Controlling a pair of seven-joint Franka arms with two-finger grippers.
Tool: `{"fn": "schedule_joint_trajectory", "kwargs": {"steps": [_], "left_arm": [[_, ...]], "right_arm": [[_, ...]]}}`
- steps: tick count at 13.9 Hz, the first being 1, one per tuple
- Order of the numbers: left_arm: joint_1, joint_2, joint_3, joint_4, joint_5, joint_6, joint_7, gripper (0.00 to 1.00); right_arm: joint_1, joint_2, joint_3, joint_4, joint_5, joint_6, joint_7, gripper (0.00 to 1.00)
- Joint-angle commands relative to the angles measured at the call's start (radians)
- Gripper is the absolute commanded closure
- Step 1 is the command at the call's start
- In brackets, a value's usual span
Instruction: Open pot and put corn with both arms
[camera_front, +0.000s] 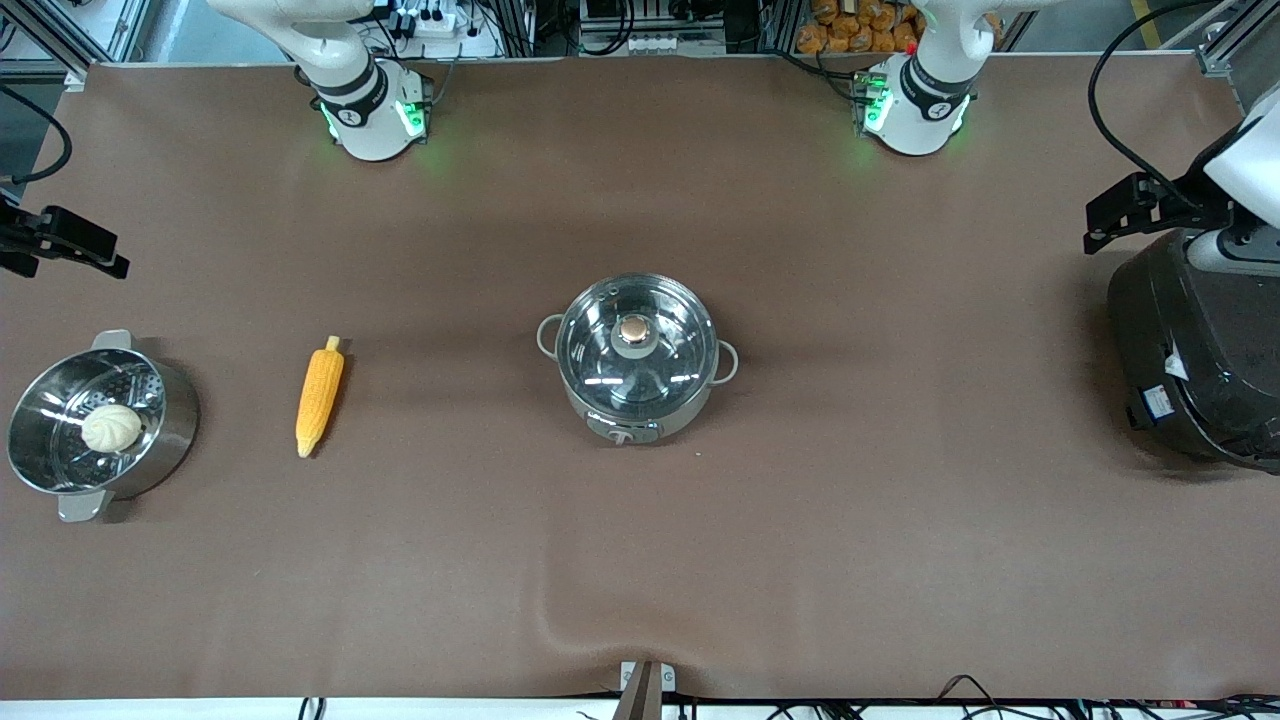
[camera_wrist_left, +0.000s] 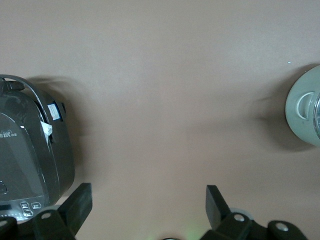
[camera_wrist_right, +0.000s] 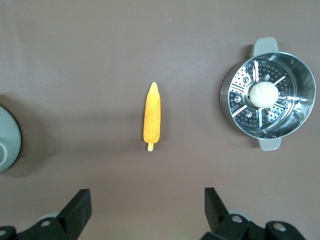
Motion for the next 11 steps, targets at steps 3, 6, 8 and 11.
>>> {"fn": "schedule_joint_trajectory", "kwargs": {"steps": [3,6,8,11], "left_arm": [[0.011,-0.031,-0.007,-0.003,0.016,-0.011,-0.003,0.0],[0.01,-0.028,-0.005,-0.003,0.008,-0.011,-0.004,0.0],[0.013,-0.018,-0.003,-0.004,0.017,-0.011,-0.006,0.0],[0.008,-0.001,-0.003,-0.003,0.025,-0.009,-0.012,0.0]], "right_arm": [[-0.017,0.013,0.017,0.025,0.003,-0.003,0.013,0.0],[-0.016,0.013,0.017,0.025,0.003,-0.003,0.013,0.0],[-0.016,0.013,0.017,0.024,0.003,-0.003,0.015,0.0],[-0.016,0.019,0.017,0.018,-0.003,0.003,0.013,0.0]]}}
